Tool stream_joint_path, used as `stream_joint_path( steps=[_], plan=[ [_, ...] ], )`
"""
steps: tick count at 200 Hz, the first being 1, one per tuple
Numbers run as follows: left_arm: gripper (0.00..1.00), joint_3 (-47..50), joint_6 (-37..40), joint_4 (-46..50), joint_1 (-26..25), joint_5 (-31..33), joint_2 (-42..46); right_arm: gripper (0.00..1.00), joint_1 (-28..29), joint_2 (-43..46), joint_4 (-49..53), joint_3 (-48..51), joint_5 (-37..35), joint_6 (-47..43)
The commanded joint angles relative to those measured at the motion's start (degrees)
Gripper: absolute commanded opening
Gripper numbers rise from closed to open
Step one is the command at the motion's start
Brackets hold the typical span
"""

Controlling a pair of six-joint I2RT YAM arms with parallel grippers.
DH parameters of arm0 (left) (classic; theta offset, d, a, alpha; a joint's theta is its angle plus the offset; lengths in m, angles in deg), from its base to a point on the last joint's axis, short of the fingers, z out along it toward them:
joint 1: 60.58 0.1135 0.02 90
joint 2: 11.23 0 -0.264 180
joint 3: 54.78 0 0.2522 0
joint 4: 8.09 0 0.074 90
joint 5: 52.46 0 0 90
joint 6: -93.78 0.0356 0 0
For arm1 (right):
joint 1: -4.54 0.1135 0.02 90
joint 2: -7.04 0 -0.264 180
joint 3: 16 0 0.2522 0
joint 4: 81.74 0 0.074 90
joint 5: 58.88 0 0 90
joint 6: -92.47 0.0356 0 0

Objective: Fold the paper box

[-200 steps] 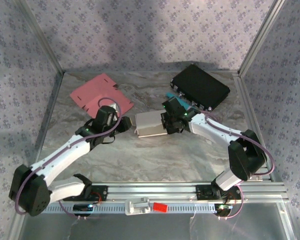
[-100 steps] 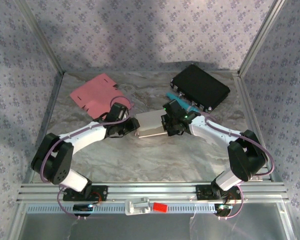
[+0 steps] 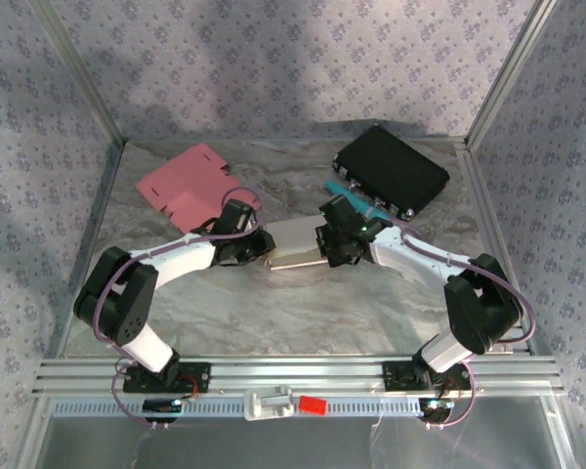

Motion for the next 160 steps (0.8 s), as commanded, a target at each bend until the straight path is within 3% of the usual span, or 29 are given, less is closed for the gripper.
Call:
stream_joint_path(
  steps=[1,73,103,138,160],
  plan=[
    [0.19,-0.31,0.64,-0.02,-0.21,-0.61,0.18,0.0,-0.26,1.18,2.48,1.41,0.64,-1.46],
    [0.21,-2.28,5.75,10.24,-0.68,2.82,-0.22,0.11,-1.58,1.89,5.0,4.22,3.75,-8.3],
    [0.26,-3.41,6.44,12.69,-0.95,4.29,-0.74,0.14,-1.83,1.72,4.62,4.61,4.94,-8.86],
    [0.28,-4.11,6.87,10.93,-1.51,2.8,-1.92,0.3,-2.11,1.65,7.01,3.19,6.05,-10.79],
    [0.28,-4.85,6.87,10.89,-1.96,2.68,-2.54,0.43,-2.71,2.94,14.83,-1.19,4.73,-18.18]
  ],
)
